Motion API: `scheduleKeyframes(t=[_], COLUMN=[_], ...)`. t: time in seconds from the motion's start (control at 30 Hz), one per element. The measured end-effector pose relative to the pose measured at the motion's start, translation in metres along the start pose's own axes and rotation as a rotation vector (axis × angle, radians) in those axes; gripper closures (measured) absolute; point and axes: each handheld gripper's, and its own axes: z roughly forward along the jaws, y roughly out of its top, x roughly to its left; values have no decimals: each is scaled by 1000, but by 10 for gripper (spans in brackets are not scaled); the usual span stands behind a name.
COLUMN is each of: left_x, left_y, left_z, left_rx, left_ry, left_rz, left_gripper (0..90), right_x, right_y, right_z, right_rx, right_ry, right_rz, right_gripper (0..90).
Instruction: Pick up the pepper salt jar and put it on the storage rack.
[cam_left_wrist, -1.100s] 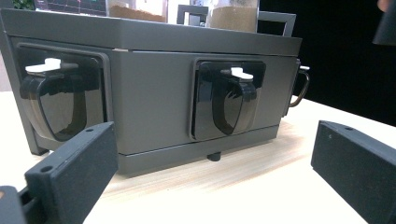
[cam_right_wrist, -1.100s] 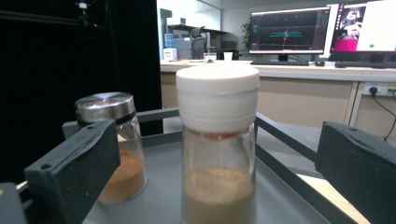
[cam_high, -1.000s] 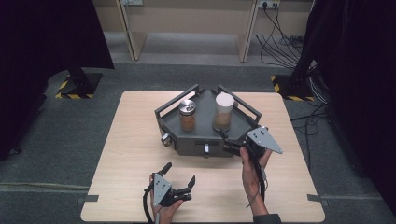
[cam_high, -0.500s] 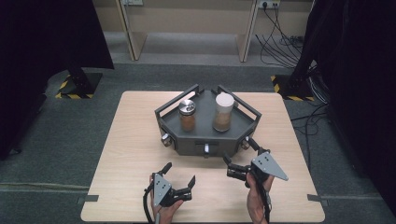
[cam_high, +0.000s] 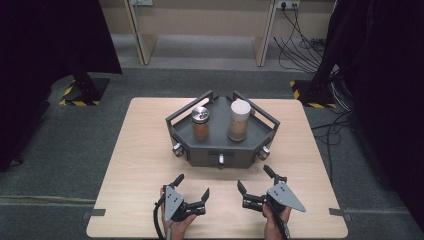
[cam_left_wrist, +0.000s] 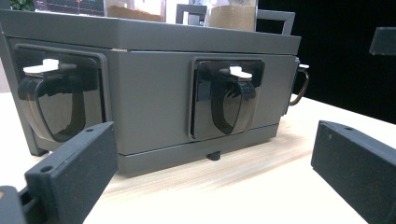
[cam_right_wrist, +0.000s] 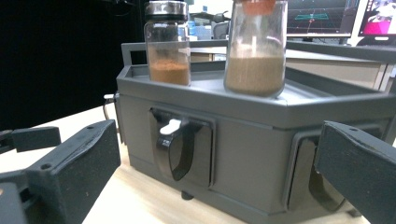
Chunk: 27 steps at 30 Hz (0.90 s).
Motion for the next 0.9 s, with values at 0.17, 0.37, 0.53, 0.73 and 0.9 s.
scheduleKeyframes(t=[0.17,0.37,0.53,0.73,0.9], left_x=[0,0,1,1,1], left_y=[0,0,0,1,0], left_z=[0,0,0,1,0], left_rx=[0,0,0,5,-2], left_ry=[-1,-1,0,-3,-2], left_rz=[-1,0,-6,-5,-3], left_gripper=[3,2,3,3,2], right_x=[2,4,4,3,4], right_y=[-10,-24,-29,-33,-34], right_z=[-3,-8,-8,-7,-8], right_rx=[15,24,28,35,34], right_ry=[11,3,12,12,14], right_rz=[0,17,15,12,8], right_gripper=[4,4,4,4,4])
